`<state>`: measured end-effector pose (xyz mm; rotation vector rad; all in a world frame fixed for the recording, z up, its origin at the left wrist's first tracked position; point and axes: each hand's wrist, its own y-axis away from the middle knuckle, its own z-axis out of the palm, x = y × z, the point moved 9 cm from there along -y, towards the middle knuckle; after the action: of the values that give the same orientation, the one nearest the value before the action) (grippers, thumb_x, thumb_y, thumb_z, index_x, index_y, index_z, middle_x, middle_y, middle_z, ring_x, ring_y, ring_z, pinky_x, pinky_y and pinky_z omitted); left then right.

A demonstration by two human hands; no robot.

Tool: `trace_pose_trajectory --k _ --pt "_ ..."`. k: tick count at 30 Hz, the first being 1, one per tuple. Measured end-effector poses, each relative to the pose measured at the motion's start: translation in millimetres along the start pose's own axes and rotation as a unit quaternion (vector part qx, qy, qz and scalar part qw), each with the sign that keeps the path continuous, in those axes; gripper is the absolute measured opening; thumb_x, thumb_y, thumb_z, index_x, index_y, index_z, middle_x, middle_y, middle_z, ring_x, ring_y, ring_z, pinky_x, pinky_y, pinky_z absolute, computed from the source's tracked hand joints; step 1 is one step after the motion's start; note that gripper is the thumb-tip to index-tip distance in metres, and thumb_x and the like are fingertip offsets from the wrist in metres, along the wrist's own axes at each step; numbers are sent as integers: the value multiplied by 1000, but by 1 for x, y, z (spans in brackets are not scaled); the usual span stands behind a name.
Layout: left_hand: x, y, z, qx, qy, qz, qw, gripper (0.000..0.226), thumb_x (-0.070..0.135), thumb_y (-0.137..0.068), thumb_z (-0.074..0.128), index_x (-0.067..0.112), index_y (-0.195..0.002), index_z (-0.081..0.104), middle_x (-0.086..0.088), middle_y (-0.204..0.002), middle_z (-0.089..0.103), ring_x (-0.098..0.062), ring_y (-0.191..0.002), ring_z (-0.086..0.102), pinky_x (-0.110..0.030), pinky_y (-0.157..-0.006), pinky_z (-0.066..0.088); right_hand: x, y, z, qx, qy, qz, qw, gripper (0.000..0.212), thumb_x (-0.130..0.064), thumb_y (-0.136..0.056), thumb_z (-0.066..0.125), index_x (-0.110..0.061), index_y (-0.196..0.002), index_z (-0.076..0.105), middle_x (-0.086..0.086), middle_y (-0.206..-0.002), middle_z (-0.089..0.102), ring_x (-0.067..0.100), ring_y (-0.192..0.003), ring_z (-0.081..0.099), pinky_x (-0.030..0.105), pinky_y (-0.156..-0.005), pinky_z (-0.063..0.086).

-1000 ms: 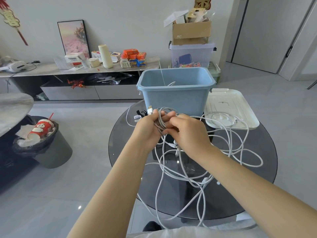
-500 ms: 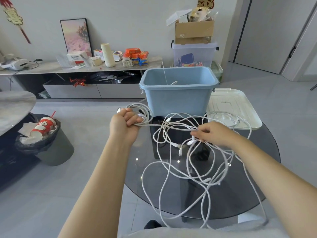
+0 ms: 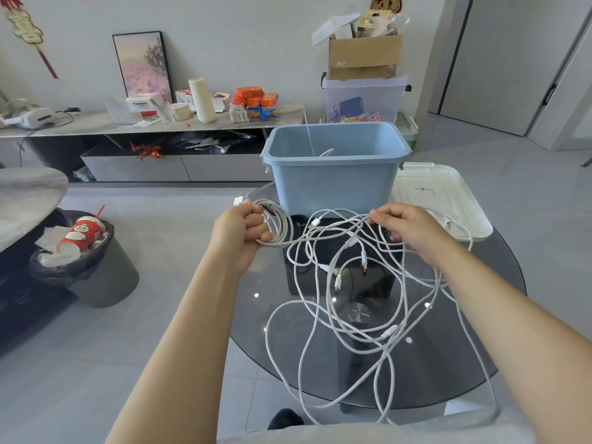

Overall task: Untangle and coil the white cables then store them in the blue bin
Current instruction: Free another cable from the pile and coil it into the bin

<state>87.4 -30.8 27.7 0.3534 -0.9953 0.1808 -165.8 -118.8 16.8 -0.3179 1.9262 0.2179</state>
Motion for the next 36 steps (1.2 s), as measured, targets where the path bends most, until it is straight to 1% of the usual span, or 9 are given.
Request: trace_pose_trajectory --k 2,7,10,14,19,23,31,33,36 --pt "-1 4 7 -18 -57 -1 998 35 16 -103 28 11 -71 41 11 -39 22 -5 -29 17 -17 -38 27 -6 -1 -6 36 30 -20 999 11 -33 -84 67 -23 -87 71 -8 -85 69 -1 -73 58 22 -78 43" --pt "-4 12 22 -26 -178 6 984 34 19 -103 35 10 -72 44 10 -37 25 -6 -31 20 -17 -39 28 -44 6 -3 126 167 -111 972 13 -32 -82 70 -19 -83 73 -12 -53 44 6 -57 42 26 -57 33" --pt "-19 14 32 -55 -243 -2 968 35 21 -103 35 9 -73 49 10 -40 31 -7 -34 26 -23 -48 36 -59 16 -6 203 176 -108 957 19 -35 -83 68 -17 -81 73 -6 -71 65 14 -73 59 32 -67 47" --pt "-34 19 49 -96 -263 5 960 33 21 -103 38 8 -77 55 5 -51 60 -9 -40 47 -29 -60 41 -74 31 6 252 160 -98 949 24 -34 -86 64 -12 -82 72 2 -79 71 23 -79 64 34 -71 50" --pt "-42 20 62 -97 -211 -8 973 31 17 -102 39 -2 -95 62 -8 -75 71 -16 -59 67 -32 -69 56 -96 55 48 191 111 -162 962 24 -31 -92 58 -14 -88 73 0 -84 73 18 -80 66 33 -73 51" --pt "-43 17 55 -69 -43 -52 995 25 10 -101 39 -4 -105 59 -15 -95 67 -24 -84 68 -30 -70 57 -102 65 68 120 83 -227 963 21 -19 -93 56 -18 -107 72 -6 -105 72 5 -99 62 18 -87 46" --pt "-40 18 55 -64 119 -76 988 28 17 -104 28 5 -87 47 -3 -59 62 -18 -54 64 -31 -67 51 -102 84 78 146 282 -354 879 24 -25 -84 58 -24 -103 73 -3 -72 71 18 -62 63 20 -56 41" --pt "-37 12 50 -48 174 -61 982 27 14 -103 29 10 -80 41 2 -48 46 -14 -43 51 -29 -65 48 -102 85 80 123 275 -344 889 20 -29 -86 58 -23 -97 74 -1 -68 69 18 -60 61 27 -55 47" --pt "-30 4 45 -54 216 -58 973 33 19 -103 27 13 -72 39 7 -43 30 -9 -37 31 -21 -51 45 -89 75 81 3 205 -232 951 24 -37 -91 58 -21 -77 69 -7 -52 57 11 -50 50 26 -55 41"
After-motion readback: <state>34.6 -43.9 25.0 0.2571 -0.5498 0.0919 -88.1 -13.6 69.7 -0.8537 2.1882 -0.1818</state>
